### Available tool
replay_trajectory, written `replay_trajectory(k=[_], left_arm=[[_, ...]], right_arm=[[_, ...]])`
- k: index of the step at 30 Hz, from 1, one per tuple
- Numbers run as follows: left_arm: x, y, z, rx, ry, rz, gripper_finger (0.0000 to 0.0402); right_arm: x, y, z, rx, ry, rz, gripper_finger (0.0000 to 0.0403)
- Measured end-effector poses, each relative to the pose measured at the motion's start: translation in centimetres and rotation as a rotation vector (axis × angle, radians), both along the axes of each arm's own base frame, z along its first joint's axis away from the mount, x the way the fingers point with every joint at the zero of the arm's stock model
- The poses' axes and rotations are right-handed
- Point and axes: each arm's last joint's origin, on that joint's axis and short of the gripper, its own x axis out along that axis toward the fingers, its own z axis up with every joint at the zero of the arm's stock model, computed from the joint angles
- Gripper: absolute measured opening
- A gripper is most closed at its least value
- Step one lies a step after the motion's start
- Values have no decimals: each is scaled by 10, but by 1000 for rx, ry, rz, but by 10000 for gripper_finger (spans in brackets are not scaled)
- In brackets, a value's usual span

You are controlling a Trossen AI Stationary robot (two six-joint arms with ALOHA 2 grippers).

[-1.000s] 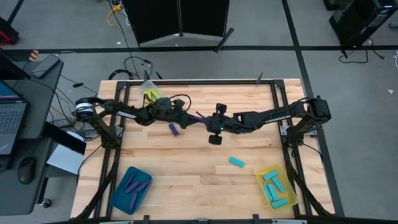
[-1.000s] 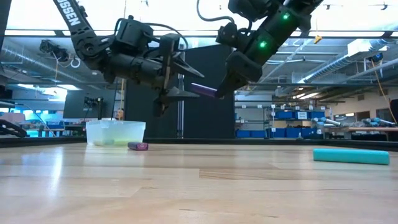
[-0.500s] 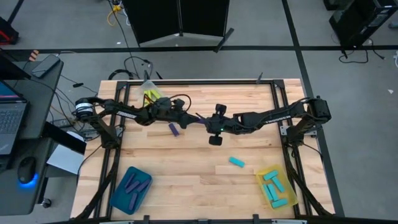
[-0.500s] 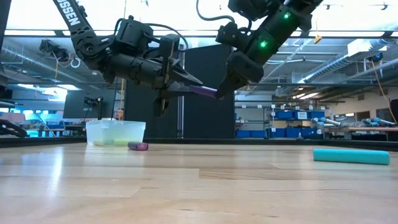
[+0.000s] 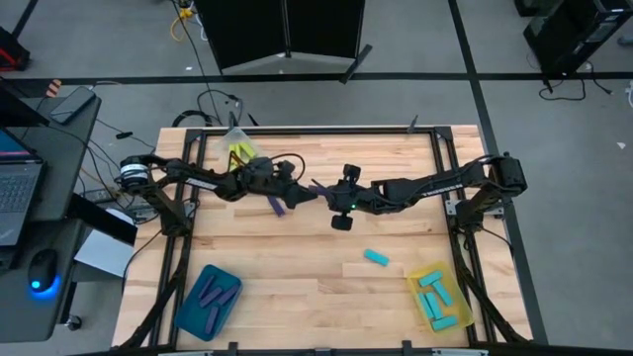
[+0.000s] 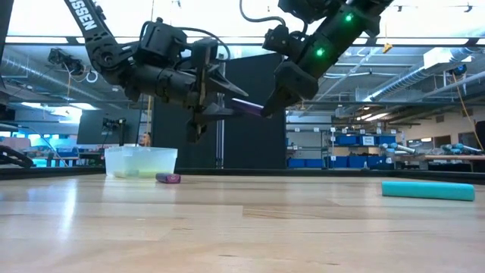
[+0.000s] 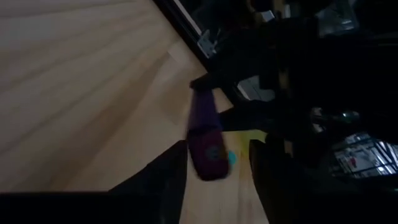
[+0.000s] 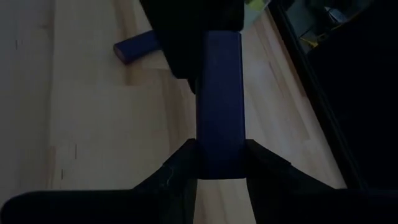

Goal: Sort blocks
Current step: Put the purple block into the blue bin

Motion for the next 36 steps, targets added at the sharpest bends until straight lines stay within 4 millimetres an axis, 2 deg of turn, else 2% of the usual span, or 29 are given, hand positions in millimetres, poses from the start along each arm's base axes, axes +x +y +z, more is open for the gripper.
replay_trajectory(k=[16,28,36], left_arm=[[0,1,-1,-27,7,3,183],[-1,1,-2,-1,18,5,135],[-1,1,-2,15,16,2,129]], right_arm=[[0,3,0,-15,14,29,113],[0,8,0,-25,20,54,113],[0,8,-1,-19,21,62,113]])
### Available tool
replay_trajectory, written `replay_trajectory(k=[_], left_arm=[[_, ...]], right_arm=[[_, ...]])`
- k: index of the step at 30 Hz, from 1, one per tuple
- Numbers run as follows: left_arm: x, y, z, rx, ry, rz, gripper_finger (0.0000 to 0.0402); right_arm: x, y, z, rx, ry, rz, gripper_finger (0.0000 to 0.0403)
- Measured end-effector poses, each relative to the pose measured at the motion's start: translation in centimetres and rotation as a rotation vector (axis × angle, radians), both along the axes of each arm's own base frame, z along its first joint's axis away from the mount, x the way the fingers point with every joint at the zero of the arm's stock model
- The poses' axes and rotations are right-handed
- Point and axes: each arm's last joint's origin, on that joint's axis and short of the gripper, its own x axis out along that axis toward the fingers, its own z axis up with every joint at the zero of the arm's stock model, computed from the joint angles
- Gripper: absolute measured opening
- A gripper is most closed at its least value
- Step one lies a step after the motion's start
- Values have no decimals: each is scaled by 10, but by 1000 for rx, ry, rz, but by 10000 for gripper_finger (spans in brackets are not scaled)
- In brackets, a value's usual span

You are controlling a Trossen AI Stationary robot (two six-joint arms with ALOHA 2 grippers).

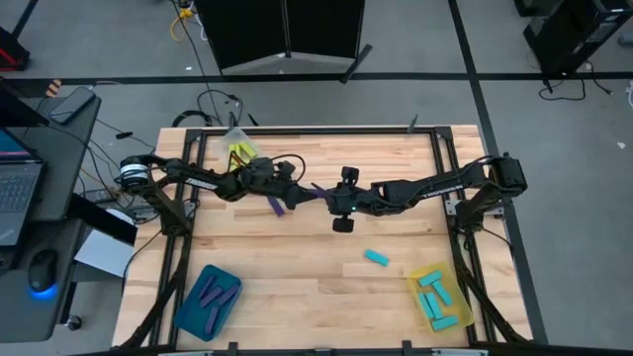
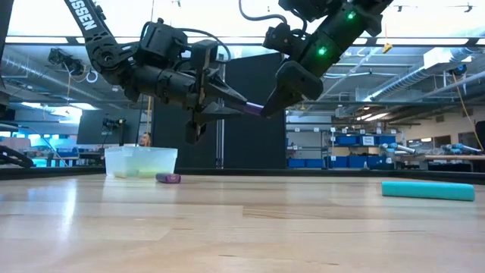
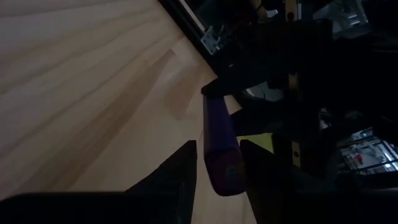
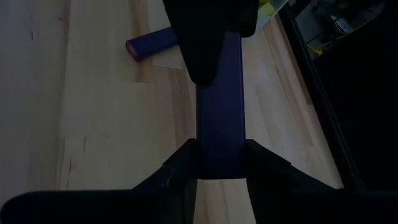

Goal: Sort blocks
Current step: Put the purple block into the blue bin

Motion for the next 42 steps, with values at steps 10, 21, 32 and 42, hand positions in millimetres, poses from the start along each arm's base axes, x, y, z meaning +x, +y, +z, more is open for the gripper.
replay_trajectory(k=[10,21,32,42], left_arm=[[0,-1,1,-21,-14,-25,129],[0,-1,1,-14,-10,-23,99],[-2,5,1,118,-30,-88,68],[-11,16,20,309,-116,-131,67]], right_arm=[[0,1,0,7,2,17,113],[0,1,0,-2,6,25,113],[0,0,1,-53,9,1,157],[-22,-4,25,-136,8,-134,238]])
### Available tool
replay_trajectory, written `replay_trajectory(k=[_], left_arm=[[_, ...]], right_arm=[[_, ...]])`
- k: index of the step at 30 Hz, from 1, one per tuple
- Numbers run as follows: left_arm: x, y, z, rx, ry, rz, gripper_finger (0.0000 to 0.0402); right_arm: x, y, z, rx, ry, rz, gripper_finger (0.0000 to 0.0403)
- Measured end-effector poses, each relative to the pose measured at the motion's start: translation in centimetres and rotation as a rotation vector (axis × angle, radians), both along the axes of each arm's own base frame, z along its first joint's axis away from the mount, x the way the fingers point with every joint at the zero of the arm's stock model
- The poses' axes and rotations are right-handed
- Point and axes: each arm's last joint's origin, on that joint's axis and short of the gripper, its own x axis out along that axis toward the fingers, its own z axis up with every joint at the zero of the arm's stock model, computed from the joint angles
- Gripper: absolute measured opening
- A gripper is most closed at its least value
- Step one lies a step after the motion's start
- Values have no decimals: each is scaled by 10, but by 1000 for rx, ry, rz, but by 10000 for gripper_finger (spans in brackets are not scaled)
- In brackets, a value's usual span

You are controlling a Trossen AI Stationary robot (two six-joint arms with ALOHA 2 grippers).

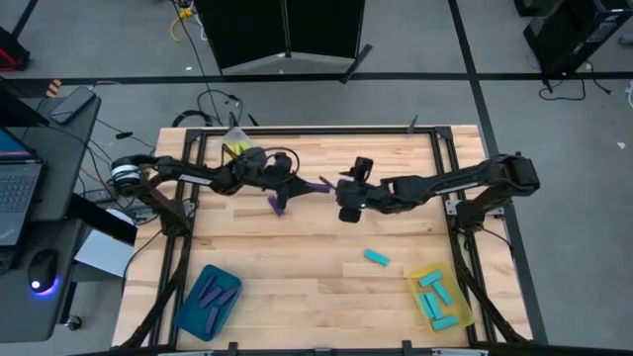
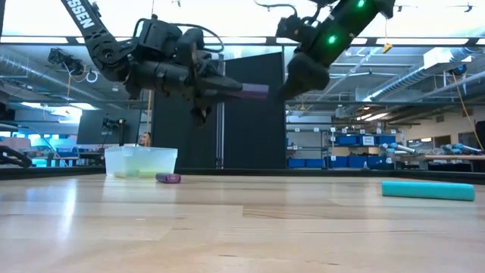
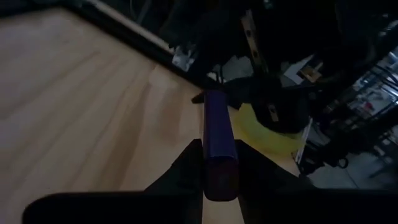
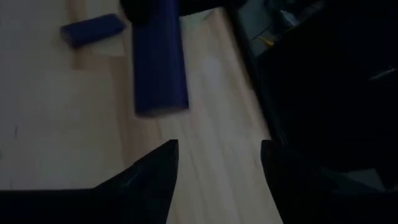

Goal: Sort blocks
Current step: Put the purple block into the blue bin

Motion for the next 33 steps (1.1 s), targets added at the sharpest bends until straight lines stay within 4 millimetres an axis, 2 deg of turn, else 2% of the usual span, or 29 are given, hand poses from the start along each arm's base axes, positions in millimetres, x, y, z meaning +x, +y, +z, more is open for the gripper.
replay_trajectory(k=[4,7,16,18,20,24,29,33], left_arm=[[-7,3,15,45,-55,-38,67],[-13,0,27,94,-89,-95,67],[-40,-22,57,167,-83,-255,67],[-48,-29,64,203,-93,-299,67],[-55,-35,69,205,-82,-342,67],[-66,-47,82,142,10,-435,67],[-75,-72,94,63,181,-584,67],[-84,-93,95,-56,402,-633,67]], right_arm=[[-13,-2,17,34,-53,-36,222],[-20,-5,20,50,-51,-64,191],[-33,-25,-23,132,-2,-103,18],[-34,-26,-29,132,-2,-100,11],[-35,-26,-34,150,-17,-94,21],[-37,-26,-38,165,-33,-90,27],[-34,-28,-36,142,-43,-59,8],[-33,-32,-34,137,-56,-31,16]])
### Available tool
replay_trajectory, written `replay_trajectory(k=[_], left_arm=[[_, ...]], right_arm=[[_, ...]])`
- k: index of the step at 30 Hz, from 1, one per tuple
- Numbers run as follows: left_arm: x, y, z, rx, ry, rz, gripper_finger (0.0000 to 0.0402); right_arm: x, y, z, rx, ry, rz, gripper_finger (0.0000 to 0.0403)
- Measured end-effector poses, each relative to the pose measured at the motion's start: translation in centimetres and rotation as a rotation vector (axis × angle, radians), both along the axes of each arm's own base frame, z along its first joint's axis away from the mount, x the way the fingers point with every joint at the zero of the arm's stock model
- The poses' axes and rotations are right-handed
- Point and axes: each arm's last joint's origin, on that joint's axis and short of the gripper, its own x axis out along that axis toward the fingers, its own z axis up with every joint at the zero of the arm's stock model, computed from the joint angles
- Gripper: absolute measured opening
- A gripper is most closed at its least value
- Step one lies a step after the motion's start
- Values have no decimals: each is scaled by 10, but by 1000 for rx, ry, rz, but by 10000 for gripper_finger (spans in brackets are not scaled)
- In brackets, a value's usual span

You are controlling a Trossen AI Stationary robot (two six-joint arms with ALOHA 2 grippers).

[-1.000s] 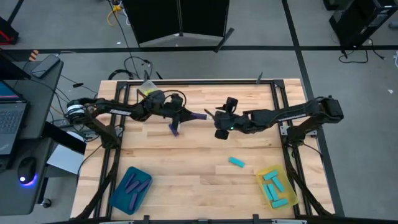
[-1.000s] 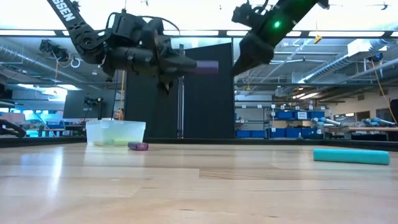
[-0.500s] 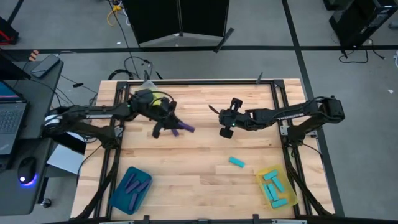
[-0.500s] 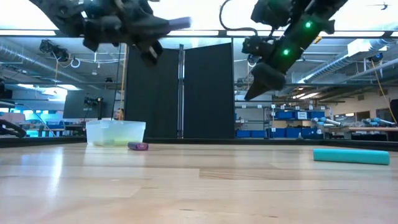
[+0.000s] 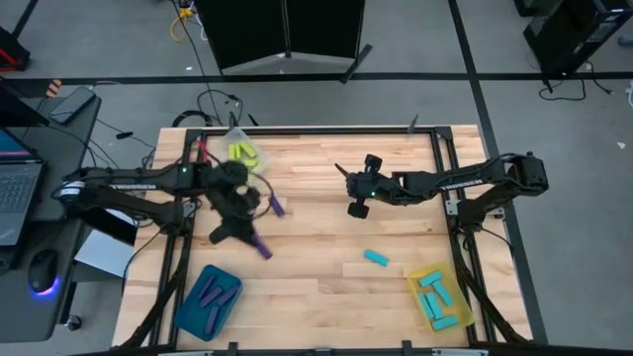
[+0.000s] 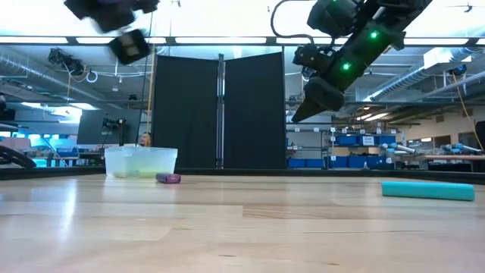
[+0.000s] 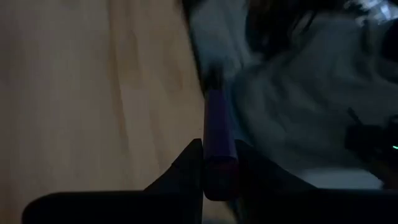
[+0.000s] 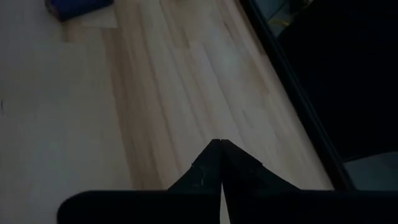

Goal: Sort blocks
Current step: Put the purple block into the blue bin

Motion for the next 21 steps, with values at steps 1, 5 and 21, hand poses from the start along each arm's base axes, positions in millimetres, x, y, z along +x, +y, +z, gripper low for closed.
replay_trajectory(k=[1,5,21], left_arm=[[-4,-5,-4,-18,86,-2,67],[-21,-25,-17,-35,425,31,67],[-43,-87,-50,17,950,12,67]], right_arm=[[0,-1,0,5,-6,9,18],[2,-2,2,9,-17,58,13],[6,-12,6,15,-56,143,9]])
